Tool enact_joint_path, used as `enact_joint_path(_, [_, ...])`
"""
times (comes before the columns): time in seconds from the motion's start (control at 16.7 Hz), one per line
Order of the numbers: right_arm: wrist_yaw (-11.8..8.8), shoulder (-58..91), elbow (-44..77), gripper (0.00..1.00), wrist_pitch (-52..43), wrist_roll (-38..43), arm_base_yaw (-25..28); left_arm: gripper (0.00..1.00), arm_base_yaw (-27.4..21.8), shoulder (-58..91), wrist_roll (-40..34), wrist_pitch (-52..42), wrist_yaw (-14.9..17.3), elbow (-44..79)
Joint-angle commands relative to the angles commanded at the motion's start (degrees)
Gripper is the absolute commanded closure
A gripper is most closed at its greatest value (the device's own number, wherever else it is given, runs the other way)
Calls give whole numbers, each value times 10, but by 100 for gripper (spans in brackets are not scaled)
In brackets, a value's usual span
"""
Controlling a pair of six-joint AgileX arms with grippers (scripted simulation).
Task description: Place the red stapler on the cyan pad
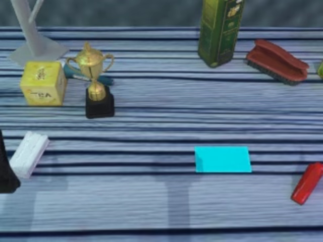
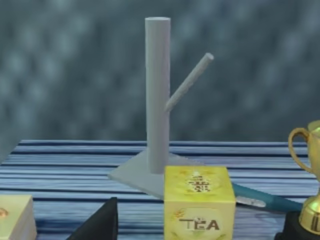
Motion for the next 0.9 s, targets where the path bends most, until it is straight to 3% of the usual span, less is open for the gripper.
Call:
enact_joint_path(0.42, [-1, 92, 79, 0, -69, 57, 13, 0, 0, 0, 0, 0, 0, 0])
enact_joint_path(0.9, [1, 502, 344, 0, -315, 252, 54, 0, 0, 0, 0, 0, 0, 0])
